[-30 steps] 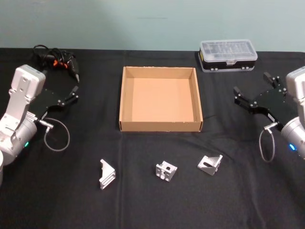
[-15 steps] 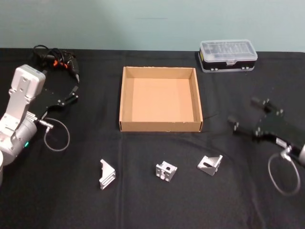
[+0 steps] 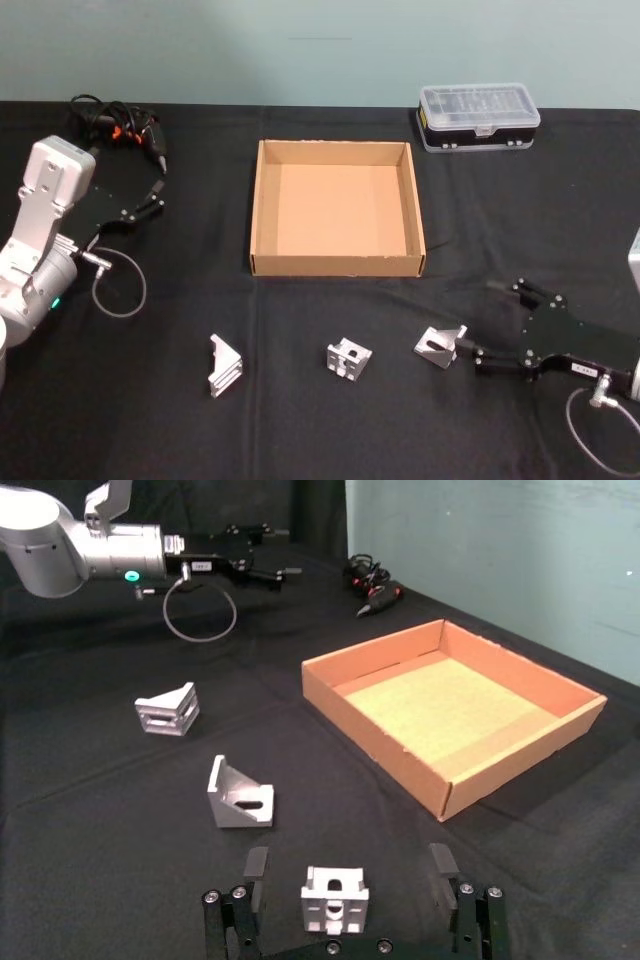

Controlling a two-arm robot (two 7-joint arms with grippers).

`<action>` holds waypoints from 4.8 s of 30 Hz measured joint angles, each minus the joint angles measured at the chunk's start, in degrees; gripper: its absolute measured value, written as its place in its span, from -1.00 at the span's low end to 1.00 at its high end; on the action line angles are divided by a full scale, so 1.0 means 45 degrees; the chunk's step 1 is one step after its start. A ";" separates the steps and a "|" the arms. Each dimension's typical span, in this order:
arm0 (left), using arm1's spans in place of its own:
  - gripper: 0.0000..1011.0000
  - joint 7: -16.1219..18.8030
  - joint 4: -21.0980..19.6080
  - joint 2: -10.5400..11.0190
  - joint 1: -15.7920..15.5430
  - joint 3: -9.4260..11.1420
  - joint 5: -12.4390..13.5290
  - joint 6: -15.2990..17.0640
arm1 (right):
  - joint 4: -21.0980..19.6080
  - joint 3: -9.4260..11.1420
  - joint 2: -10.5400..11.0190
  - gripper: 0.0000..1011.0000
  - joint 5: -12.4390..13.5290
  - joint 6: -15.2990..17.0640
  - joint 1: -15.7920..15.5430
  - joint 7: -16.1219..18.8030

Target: Use one hand to pick up the angle iron from the table and place it into the box.

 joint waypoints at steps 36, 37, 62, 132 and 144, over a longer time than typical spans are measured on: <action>1.00 0.0000 0.0000 0.0000 -0.0001 0.0000 -0.0001 0.0000 | 0.0441 -0.0668 -0.1852 0.98 -0.1863 0.2747 0.0636 -0.1493; 1.00 0.0000 0.0000 0.0000 0.0000 0.0000 0.0000 0.0000 | 0.0438 -0.0666 -0.1850 0.97 -0.1862 0.2743 0.0634 -0.1493; 1.00 0.0000 0.0000 0.0000 0.0000 0.0000 0.0000 0.0000 | 0.0402 -0.0634 -0.1800 -0.10 -0.1810 0.2658 0.0593 -0.1482; 1.00 0.0000 0.0000 0.0000 -0.0001 0.0000 0.0001 0.0001 | 0.8354 -0.3410 -0.8443 -0.07 -0.4459 0.6024 0.9190 -0.3355; 1.00 0.0000 0.0000 0.0000 -0.0001 0.0000 0.0000 0.0000 | 0.8349 -0.3428 -0.8442 0.68 -0.4456 0.6032 0.9205 -0.3355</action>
